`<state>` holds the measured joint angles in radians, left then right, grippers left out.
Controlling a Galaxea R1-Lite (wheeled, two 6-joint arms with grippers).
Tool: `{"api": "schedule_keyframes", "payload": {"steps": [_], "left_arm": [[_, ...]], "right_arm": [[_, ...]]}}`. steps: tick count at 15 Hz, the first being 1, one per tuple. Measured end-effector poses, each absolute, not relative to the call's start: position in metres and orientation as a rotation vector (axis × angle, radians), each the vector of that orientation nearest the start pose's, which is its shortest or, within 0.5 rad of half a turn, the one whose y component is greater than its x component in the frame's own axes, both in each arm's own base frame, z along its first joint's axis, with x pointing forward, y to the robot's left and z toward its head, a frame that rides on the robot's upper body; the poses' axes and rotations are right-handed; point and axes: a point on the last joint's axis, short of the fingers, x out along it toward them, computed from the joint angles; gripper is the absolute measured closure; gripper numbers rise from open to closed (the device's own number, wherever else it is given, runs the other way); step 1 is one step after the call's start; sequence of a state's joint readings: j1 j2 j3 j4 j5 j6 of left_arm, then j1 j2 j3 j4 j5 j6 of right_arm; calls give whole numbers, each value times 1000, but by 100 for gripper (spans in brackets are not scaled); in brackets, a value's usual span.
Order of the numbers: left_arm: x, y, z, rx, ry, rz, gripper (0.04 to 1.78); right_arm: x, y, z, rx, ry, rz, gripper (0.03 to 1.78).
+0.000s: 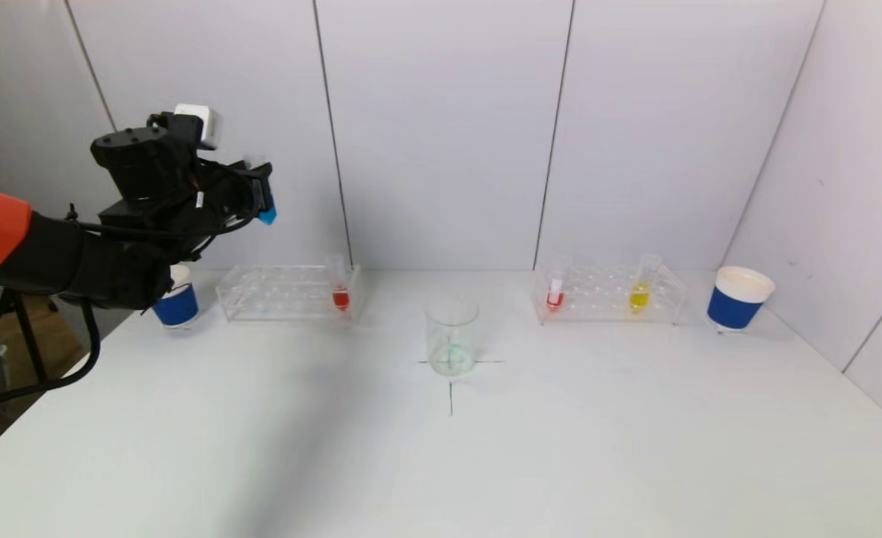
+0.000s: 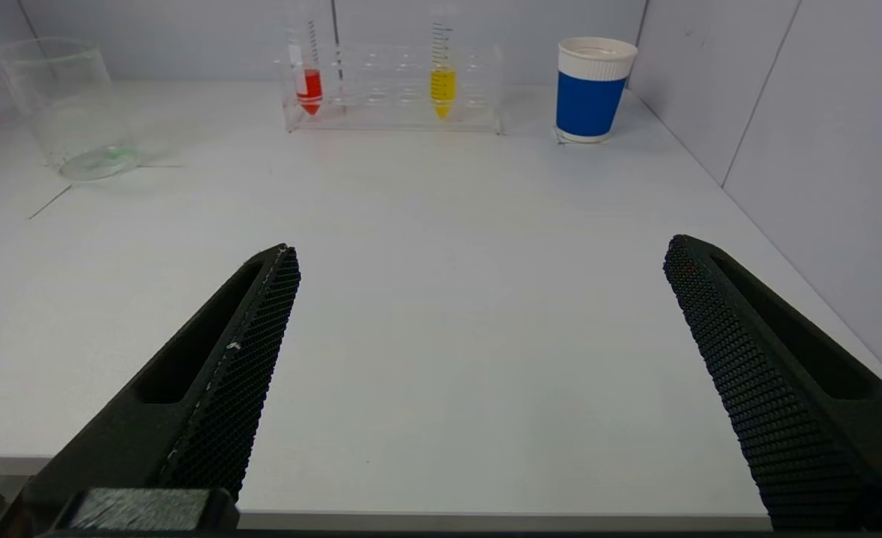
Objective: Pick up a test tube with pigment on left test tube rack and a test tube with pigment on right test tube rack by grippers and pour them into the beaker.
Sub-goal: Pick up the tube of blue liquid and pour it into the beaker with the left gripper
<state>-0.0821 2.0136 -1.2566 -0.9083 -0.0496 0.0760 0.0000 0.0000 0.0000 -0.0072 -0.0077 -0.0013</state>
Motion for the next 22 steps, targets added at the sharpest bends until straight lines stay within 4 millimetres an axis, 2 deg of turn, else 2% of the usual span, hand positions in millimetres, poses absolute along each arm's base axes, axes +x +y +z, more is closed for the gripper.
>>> {"api": "schedule_keyframes", "payload": {"steps": [3, 5, 9, 15, 22], "left_arm": [[403, -68, 224, 82, -147, -218, 139], [400, -84, 222, 86, -123, -319, 139], [395, -97, 224, 109, -140, -560, 139], [393, -116, 223, 163, -171, -740, 139], [402, -133, 203, 348, -256, -982, 139]], "right_arm": [[-23, 0, 76, -1, -7, -8, 4], [-23, 0, 76, -1, -7, -8, 4], [-23, 0, 76, -1, -7, -8, 4], [-23, 0, 76, -1, -7, -8, 4], [-23, 0, 76, -1, -7, -8, 4]]}}
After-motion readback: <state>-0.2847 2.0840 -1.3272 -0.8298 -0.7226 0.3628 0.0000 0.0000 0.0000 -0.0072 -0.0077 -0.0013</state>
